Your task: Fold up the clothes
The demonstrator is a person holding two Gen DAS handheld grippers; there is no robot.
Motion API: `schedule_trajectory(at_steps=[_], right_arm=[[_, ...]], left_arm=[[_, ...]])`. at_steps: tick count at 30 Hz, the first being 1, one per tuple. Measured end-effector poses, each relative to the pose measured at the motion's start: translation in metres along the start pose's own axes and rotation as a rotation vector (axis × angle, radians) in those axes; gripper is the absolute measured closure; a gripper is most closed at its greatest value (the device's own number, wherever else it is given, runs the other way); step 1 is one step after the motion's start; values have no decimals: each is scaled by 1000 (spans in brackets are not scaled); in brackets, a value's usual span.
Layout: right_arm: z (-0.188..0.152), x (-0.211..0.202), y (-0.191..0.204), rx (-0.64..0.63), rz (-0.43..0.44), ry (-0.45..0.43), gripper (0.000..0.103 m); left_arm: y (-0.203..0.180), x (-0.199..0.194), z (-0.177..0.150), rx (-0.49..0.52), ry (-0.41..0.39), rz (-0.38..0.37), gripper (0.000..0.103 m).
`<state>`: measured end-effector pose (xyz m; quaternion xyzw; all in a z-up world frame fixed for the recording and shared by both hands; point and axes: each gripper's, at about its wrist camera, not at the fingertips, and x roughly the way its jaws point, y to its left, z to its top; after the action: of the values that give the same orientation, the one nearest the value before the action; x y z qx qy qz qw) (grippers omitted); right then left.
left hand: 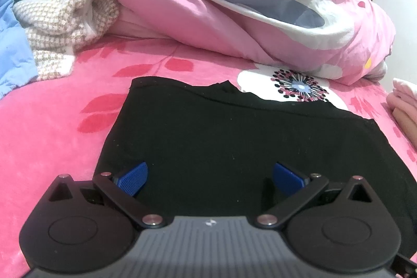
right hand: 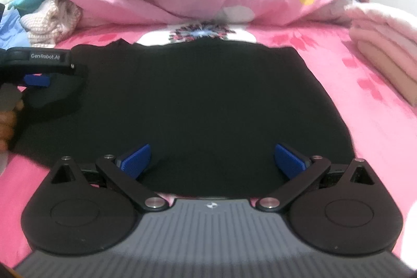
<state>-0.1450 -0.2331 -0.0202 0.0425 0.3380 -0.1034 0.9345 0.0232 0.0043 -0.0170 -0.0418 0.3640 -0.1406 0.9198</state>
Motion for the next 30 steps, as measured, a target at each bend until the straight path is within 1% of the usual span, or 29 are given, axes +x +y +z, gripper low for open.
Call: schedule_trajectory(at_steps=[3,7,10,13,14,19,21,24,26,28,30], right_arm=[[-4,-10,-12,27,-12,32,1],[-10,-26,-24,47,-63,45,1],[-12,-41,-34,95,-87,13,1],[-6,-48,-41,146,-71,-28,1],[-3,-48,-41,154,-63,-40,1],[14,-36,-27,128,-17,-93,1],[21,-29,-20,112,4,-109,1],[31,-17,-10,92,35,-129,1],[39,-7,-5,87,52,-134,1],[48,4,-2,79,66,-139,2],[56,15,1,82,82,-140,2]], left_arm=[[-1,0,1,-6,2,3,0],[3,-1,3,-27,-2,-9,0],[5,-7,3,-41,-34,20,0],[7,-14,5,-38,-69,55,0],[8,-16,7,-39,-77,52,0],[7,-24,11,-20,-120,11,0],[4,-25,12,-9,-120,-20,0],[3,-23,11,-25,-94,-73,0],[3,-19,10,-30,-81,-71,0],[4,-15,10,-31,-64,-49,0],[7,-11,11,-52,-44,-48,0]])
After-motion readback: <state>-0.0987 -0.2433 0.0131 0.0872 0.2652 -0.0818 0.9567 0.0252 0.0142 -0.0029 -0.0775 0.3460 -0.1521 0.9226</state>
